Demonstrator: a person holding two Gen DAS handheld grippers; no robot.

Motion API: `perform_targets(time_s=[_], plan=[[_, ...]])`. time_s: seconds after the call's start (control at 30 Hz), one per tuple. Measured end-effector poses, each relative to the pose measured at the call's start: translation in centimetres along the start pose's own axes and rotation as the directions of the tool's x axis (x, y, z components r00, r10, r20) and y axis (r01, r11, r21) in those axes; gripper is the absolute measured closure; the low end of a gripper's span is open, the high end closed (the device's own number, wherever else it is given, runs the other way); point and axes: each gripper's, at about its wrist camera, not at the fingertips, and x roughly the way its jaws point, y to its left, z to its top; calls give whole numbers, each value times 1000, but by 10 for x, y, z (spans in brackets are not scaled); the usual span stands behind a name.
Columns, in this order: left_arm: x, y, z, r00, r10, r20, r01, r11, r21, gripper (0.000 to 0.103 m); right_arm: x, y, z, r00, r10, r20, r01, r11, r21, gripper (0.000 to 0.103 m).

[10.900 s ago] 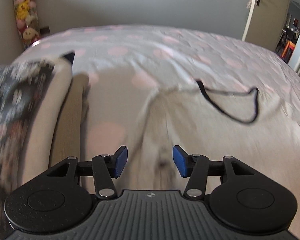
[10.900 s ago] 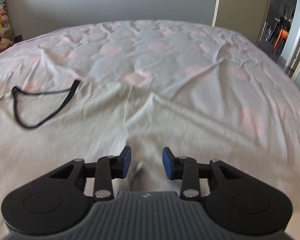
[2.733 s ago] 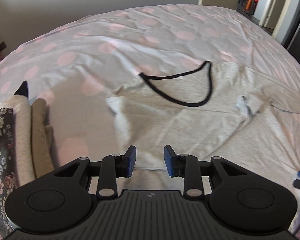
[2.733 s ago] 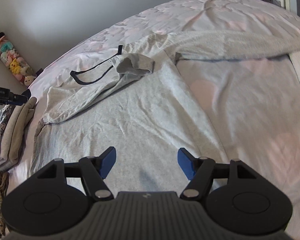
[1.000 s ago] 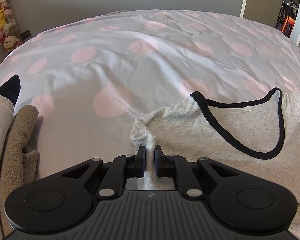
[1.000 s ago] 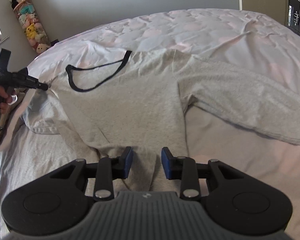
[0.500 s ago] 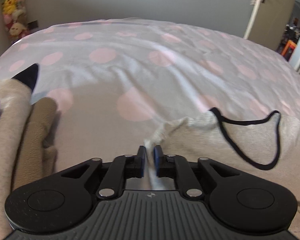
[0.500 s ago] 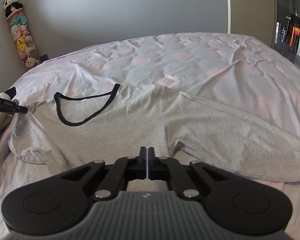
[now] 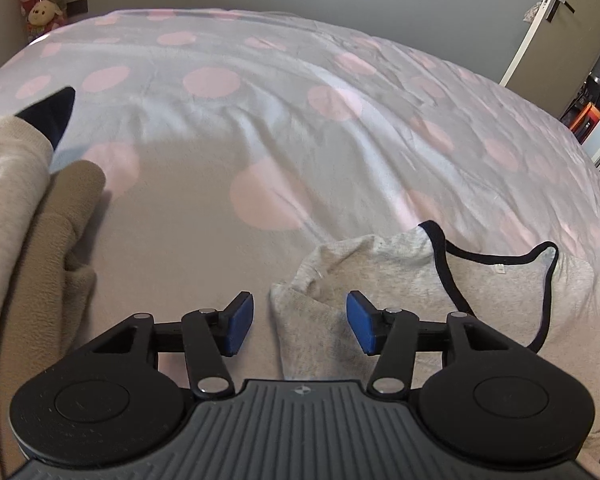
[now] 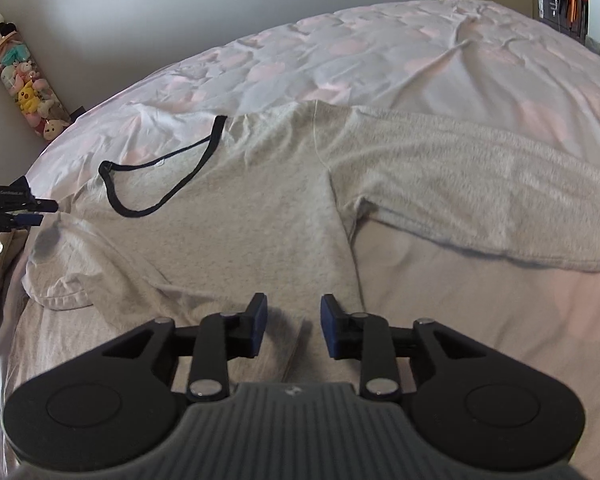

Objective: Fold clothes

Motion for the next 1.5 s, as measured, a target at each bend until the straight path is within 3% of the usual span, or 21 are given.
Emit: perform_targets(time_s=[0.03,0.07,0.1,0.13,0.17,0.4,0.63,0.7,0.77,0.83,0.97,1.1,1.23,1.4,1.5], plan=[[3,-1,-1,1000,1,-6,-1,1000,-2,70,3,1,-3,1000,13,-9,-13,1000,4,66],[4,-3,-3,1000,2,-11,-2,1000,3,90,6,3,-6,999,28,-17,-28,1000,2,68],[4,-4,-4,1000,3,-9,-3,1000,9,95,8,6,-8,999,38,-20,-38,999,-9,79],[1,-5,-5,1000,4,3,-5,1000,18,98,8,9,-10,999,39,-9,-40,999,-24,102],[-2,-6,-5,1000,1,15,-1,1000,25,99,5,12,-9,999,37,13,-37,998,-41,102],[-14,7,2,999,-9,42,8,999,33,100,2,13,48,985,-49,167,62,995,-79,102],[3,19,-5,998,0,56,-1,1000,23,99,66,12,94,980,-114,161,132,986,-104,102],[5,21,-7,997,16,78,-18,1000,25,94,79,11,97,980,-126,153,144,983,-111,102],[3,23,-9,993,40,108,-43,999,29,75,89,8,96,981,-145,126,158,982,-104,101],[-9,28,-15,988,52,148,-57,998,29,66,85,1,92,976,-168,140,179,981,-71,91],[-40,33,-30,973,59,223,-69,997,38,66,56,-12,77,971,-165,172,165,986,15,85],[-68,24,-57,975,24,221,-48,993,105,66,29,-6,49,972,-159,175,154,987,39,80],[-92,-4,-99,964,38,262,-111,957,269,57,6,8,18,974,-136,181,123,989,78,69],[-92,-36,-143,947,107,303,-231,882,411,57,3,18,-3,974,-125,188,108,990,96,68],[-77,-51,-160,939,157,306,-296,822,487,57,7,20,-11,973,-124,197,106,989,102,68]])
